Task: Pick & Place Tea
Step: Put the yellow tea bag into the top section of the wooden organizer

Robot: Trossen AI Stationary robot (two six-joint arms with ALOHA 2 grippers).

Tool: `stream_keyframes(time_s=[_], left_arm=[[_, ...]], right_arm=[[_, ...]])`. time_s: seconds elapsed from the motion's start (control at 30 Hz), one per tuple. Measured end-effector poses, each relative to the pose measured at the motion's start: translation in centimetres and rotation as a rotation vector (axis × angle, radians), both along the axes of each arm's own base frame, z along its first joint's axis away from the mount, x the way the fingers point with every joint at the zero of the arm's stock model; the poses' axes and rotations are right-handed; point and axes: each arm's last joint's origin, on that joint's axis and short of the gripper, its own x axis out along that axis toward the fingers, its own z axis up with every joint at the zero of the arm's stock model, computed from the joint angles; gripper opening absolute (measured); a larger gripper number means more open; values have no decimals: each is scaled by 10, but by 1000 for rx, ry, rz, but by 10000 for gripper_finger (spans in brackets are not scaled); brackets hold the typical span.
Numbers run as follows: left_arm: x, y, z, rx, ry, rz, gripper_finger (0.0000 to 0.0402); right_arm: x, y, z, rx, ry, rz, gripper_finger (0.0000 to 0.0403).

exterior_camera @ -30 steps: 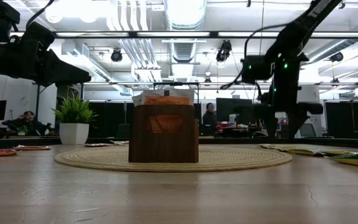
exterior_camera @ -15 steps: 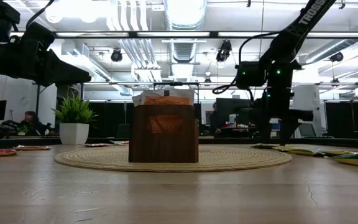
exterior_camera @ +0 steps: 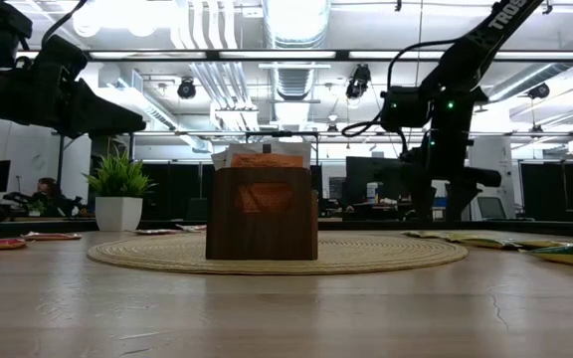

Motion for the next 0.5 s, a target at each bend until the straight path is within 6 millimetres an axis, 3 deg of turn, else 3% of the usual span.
stream_keyframes(time_s=[0.33, 0.5], left_arm=[[0, 0, 0, 0, 0, 0, 202], [0, 0, 0, 0, 0, 1, 202]], right_arm=[[7, 13, 1, 66, -51, 28, 242], [7, 12, -7, 82, -19, 20, 242]])
